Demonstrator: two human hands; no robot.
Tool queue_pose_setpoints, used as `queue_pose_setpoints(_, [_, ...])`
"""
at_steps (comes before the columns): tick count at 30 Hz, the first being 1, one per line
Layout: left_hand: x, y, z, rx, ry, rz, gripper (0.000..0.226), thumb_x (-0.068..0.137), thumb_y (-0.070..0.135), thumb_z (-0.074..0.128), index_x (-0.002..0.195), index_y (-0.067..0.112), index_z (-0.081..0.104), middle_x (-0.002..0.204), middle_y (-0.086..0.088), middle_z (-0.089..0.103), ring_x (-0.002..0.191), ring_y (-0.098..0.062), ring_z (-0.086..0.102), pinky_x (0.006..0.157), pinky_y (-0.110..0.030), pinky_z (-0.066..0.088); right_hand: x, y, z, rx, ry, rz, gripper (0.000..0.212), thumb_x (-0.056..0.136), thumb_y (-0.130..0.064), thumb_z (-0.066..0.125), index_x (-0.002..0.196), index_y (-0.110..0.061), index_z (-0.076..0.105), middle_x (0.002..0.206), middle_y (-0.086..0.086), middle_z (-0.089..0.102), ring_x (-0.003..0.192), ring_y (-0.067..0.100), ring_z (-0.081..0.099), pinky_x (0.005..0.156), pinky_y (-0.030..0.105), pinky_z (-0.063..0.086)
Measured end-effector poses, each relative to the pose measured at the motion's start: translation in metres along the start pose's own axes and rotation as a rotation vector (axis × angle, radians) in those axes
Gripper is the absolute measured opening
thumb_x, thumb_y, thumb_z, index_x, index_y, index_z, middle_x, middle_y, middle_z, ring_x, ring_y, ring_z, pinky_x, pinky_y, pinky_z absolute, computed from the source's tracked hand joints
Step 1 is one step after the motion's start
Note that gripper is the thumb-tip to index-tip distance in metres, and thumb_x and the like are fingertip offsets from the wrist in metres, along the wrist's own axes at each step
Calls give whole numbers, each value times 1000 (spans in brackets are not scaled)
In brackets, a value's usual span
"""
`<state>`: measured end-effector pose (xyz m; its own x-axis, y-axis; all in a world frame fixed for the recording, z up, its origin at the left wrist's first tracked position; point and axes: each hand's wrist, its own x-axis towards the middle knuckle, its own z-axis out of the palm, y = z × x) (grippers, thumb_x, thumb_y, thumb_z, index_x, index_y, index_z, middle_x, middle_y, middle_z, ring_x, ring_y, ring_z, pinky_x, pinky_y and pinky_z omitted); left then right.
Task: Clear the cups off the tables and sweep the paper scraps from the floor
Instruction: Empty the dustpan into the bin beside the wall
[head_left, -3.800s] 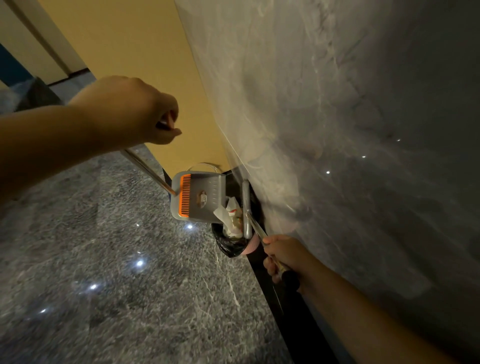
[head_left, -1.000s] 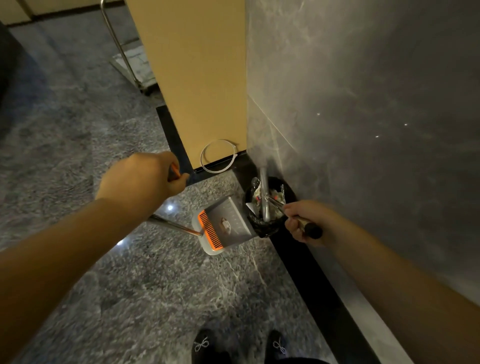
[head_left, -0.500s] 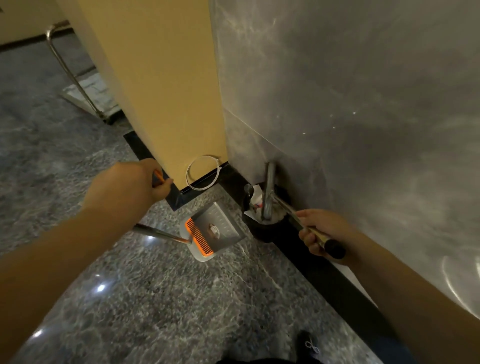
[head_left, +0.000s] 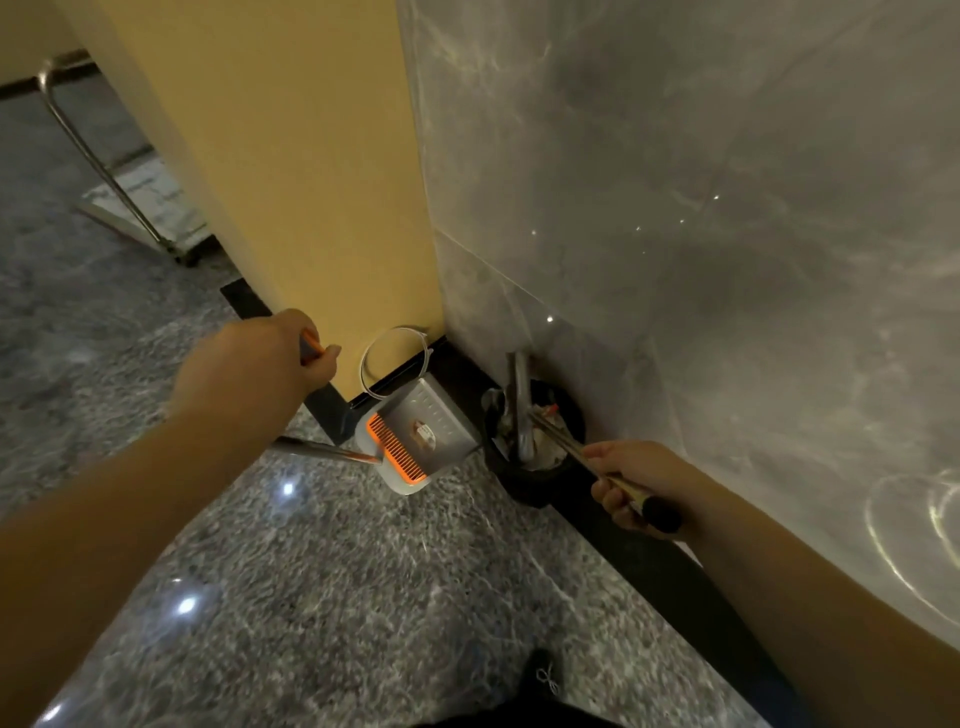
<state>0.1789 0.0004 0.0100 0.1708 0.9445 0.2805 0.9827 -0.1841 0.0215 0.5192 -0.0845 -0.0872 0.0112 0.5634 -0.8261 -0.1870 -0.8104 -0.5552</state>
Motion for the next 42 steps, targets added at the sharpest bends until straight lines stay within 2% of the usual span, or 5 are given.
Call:
queue_pose_setpoints(9, [52, -20, 19, -2, -129, 29, 32, 92, 51, 54, 84, 20, 52, 52, 2, 46, 46, -18, 47, 48, -25, 41, 26, 17, 23, -86, 135, 59, 32, 97, -7, 35, 124, -20, 48, 62, 9, 49, 36, 13, 41, 38, 20, 34])
queue_pose_setpoints(15, [85, -32, 29, -101, -182, 124, 32, 93, 51, 54, 88, 20, 57, 59, 2, 51, 55, -17, 49, 52, -29, 42, 35, 29, 60, -24, 184, 82, 31, 95, -10, 34, 119, -23, 49, 65, 9, 45, 38, 15, 38, 40, 22, 33])
queue_pose_setpoints(23, [116, -54, 34, -129, -150, 260, 32, 94, 46, 55, 85, 16, 56, 58, 1, 51, 54, -19, 48, 51, -29, 38, 7, 10, 93, 80, 197, -30, 20, 98, -7, 39, 105, -20, 54, 50, 7, 49, 33, 15, 40, 36, 20, 33])
queue_pose_setpoints(33, [130, -63, 47, -263, -125, 215, 30, 95, 39, 58, 90, 9, 59, 64, -5, 52, 66, -31, 53, 59, -37, 43, 2, 3, 104, 150, 230, 0, 19, 100, -8, 40, 106, -17, 54, 51, 8, 50, 34, 15, 39, 36, 18, 33])
queue_pose_setpoints(42, [132, -49, 33, -329, -18, 218, 29, 93, 39, 60, 86, 12, 59, 61, -1, 52, 62, -28, 51, 57, -36, 42, 8, 2, 91, 151, 236, 17, 19, 100, -10, 39, 106, -18, 55, 52, 8, 51, 34, 13, 40, 37, 18, 33])
